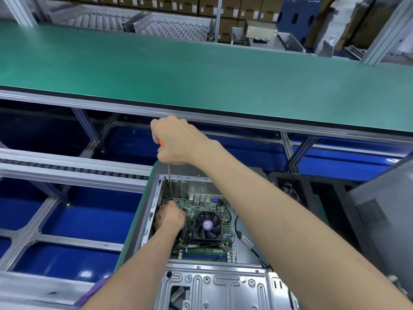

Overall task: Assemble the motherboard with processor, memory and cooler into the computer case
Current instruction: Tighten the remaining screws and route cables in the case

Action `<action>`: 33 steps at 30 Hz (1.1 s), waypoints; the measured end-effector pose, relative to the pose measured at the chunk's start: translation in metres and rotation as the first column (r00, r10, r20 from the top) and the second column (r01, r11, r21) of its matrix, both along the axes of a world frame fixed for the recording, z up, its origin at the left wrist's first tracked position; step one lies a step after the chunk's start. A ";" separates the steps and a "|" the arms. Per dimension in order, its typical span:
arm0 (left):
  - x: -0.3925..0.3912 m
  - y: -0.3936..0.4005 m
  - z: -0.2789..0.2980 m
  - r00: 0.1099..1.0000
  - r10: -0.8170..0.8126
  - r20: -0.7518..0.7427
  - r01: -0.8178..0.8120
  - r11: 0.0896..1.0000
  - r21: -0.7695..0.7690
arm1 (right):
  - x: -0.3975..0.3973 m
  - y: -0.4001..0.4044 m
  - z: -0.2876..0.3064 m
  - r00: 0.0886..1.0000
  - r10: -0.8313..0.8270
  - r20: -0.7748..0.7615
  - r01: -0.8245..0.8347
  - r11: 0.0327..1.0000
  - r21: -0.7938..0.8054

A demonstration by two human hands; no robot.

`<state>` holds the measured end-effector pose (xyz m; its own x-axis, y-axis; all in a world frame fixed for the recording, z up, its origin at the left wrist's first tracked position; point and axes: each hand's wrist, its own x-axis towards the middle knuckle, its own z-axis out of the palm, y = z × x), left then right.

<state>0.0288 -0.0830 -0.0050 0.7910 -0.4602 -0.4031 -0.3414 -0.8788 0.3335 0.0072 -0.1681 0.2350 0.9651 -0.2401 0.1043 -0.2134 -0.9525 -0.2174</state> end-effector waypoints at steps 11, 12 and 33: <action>-0.002 0.000 0.004 1.000 0.006 -0.007 -0.006 1.000 0.027 | -0.001 -0.003 0.002 0.998 0.057 -0.003 -0.057 0.998 -0.040; -0.002 -0.001 0.004 1.000 0.011 -0.007 -0.010 1.000 0.029 | -0.001 -0.001 0.001 0.999 0.052 0.013 -0.051 0.998 -0.042; -0.008 -0.001 -0.002 0.991 -0.123 -0.048 0.126 0.990 0.062 | -0.008 0.010 0.002 0.992 -0.117 -0.036 0.116 0.993 -0.027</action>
<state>0.0210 -0.0842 -0.0069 0.7101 -0.5259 -0.4681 -0.4358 -0.8505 0.2944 -0.0010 -0.1582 0.2373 0.9341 -0.3488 0.0759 -0.3307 -0.9256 -0.1842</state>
